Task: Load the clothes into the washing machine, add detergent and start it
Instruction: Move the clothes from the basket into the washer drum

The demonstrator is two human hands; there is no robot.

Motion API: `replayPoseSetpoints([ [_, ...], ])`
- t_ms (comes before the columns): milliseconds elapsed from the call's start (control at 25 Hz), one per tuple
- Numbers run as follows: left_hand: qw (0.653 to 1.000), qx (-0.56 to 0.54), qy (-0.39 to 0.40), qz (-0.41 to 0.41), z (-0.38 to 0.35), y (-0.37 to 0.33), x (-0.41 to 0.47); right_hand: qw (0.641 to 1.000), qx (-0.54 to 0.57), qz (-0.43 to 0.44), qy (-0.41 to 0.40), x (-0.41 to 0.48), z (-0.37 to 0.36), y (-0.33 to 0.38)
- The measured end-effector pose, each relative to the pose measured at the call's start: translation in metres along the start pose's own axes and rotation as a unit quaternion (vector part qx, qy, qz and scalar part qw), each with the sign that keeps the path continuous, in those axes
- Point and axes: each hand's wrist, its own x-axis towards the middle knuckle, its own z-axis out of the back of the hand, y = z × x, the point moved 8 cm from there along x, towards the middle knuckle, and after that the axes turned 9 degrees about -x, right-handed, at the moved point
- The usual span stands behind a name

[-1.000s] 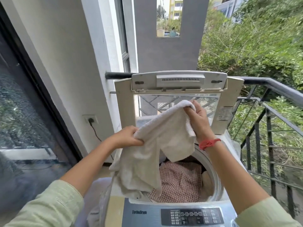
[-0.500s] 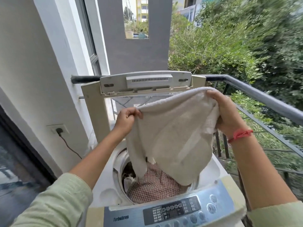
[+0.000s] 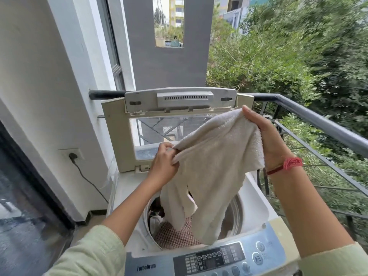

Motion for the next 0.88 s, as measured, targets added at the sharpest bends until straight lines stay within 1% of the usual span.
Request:
replayPoseSetpoints([
  [80,0.997,-0.005,0.072,0.018,0.010,0.023,-0.005,1.000,-0.005,0.013,-0.024,0.000,0.022,0.000],
  [120,0.995,-0.004,0.093,0.038,0.016,0.035,-0.010,0.998,-0.028,0.025,-0.040,-0.002,0.035,0.000],
  [200,0.990,-0.010,0.099,0.099,0.033,0.065,-0.013,0.989,-0.116,0.048,-0.073,-0.001,0.057,0.001],
  [240,0.988,-0.001,0.089,0.125,0.044,0.079,-0.010,0.976,-0.194,0.043,-0.089,0.003,0.069,-0.003],
  [280,0.987,0.013,0.073,0.144,0.054,0.091,-0.005,0.949,-0.295,0.023,-0.106,0.012,0.084,-0.013],
  [320,0.985,0.013,0.059,0.159,0.063,0.100,0.004,0.911,-0.393,-0.011,-0.121,0.021,0.098,-0.025],
  [360,0.985,-0.005,0.047,0.168,0.069,0.106,0.013,0.874,-0.462,-0.035,-0.145,0.030,0.115,-0.038],
  [400,0.984,-0.029,0.032,0.171,0.074,0.109,0.025,0.845,-0.503,-0.038,-0.177,0.039,0.128,-0.046],
  [480,0.981,-0.101,-0.033,0.160,0.086,0.103,0.046,0.808,-0.533,0.010,-0.252,0.050,0.141,-0.046],
  [520,0.979,-0.121,-0.074,0.148,0.089,0.098,0.051,0.797,-0.529,0.039,-0.288,0.049,0.142,-0.041],
  [560,0.979,-0.120,-0.101,0.128,0.090,0.090,0.051,0.810,-0.501,0.065,-0.298,0.046,0.139,-0.038],
  [600,0.984,-0.103,-0.106,0.099,0.085,0.079,0.044,0.836,-0.469,0.076,-0.276,0.043,0.135,-0.040],
  [640,0.992,-0.079,-0.082,0.062,0.072,0.068,0.031,0.859,-0.460,0.062,-0.216,0.039,0.127,-0.051],
  [680,0.998,-0.054,-0.020,0.019,0.051,0.060,0.012,0.866,-0.486,0.015,-0.120,0.034,0.116,-0.074],
  [720,0.996,-0.025,0.083,-0.001,0.023,0.057,-0.012,0.837,-0.545,-0.057,0.001,0.026,0.107,-0.109],
  [760,0.976,0.021,0.218,0.010,-0.010,0.060,-0.040,0.774,-0.606,-0.138,0.122,0.012,0.102,-0.153],
  [800,0.928,0.089,0.360,0.038,-0.041,0.076,-0.070,0.694,-0.651,-0.207,0.227,-0.005,0.098,-0.197],
  [840,0.864,0.150,0.474,0.076,-0.065,0.095,-0.100,0.630,-0.670,-0.260,0.294,-0.022,0.097,-0.233],
  [880,0.804,0.188,0.550,0.124,-0.081,0.114,-0.125,0.593,-0.671,-0.304,0.325,-0.034,0.097,-0.260],
])
